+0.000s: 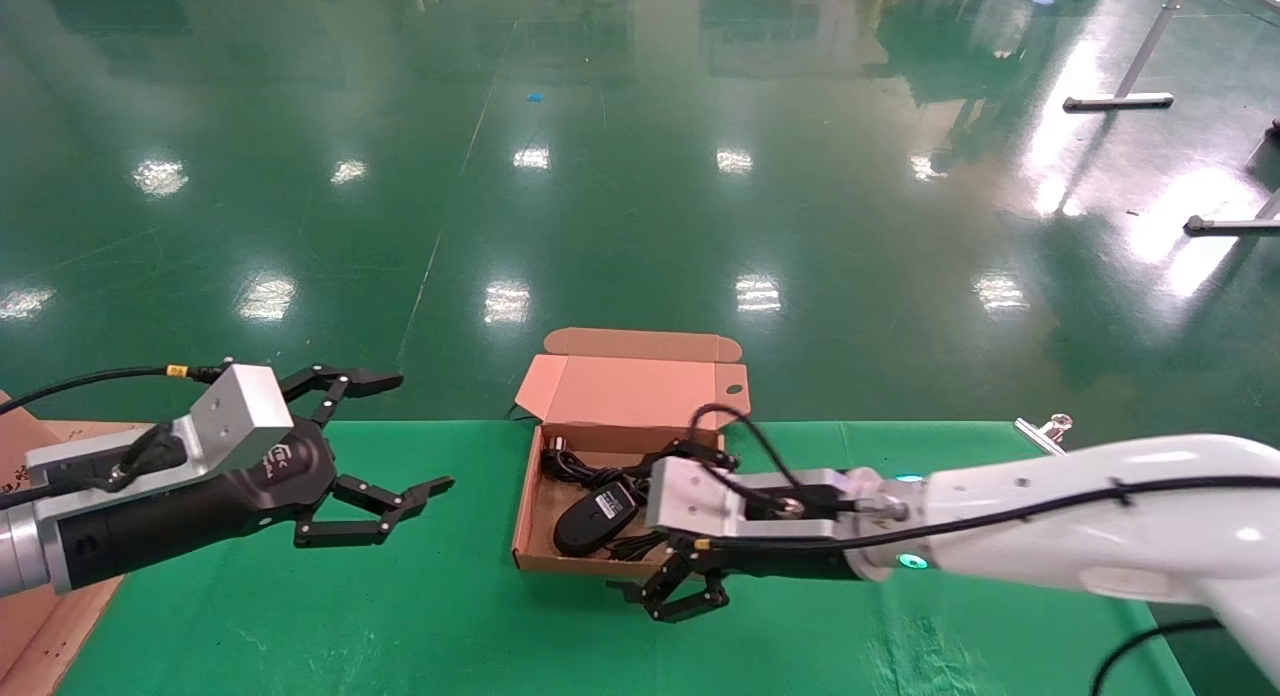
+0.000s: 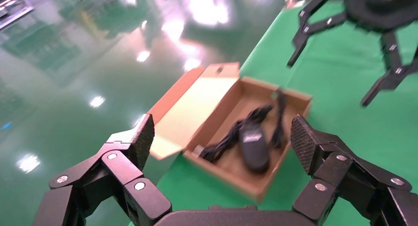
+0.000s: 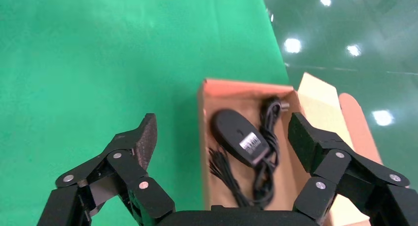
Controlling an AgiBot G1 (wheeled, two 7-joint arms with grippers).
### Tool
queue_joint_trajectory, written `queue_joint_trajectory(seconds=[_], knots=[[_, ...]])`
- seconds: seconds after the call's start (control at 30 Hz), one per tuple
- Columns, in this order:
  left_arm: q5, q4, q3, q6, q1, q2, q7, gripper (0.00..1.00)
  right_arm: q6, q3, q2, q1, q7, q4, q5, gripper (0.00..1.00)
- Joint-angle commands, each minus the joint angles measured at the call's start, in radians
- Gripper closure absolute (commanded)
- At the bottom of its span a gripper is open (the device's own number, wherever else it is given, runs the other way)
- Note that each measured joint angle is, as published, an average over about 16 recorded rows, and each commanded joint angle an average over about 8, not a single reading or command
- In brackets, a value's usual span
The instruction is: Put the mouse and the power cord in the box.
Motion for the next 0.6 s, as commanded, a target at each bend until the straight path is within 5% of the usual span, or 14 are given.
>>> queue_joint_trajectory(seconds=[0.03,0.6], knots=[[-0.007,-0.015,-0.019,0.028,0.006,-0.001,-0.023,0.0,-0.03,0.037,0.026,-0.021,0.016,0.02,0.029,0.0],[-0.071,-0.14,-0.175,0.265,0.059,-0.011,-0.214,0.0,-0.285,0.35,0.242,-0.195,0.148,0.192,0.276,0.0]])
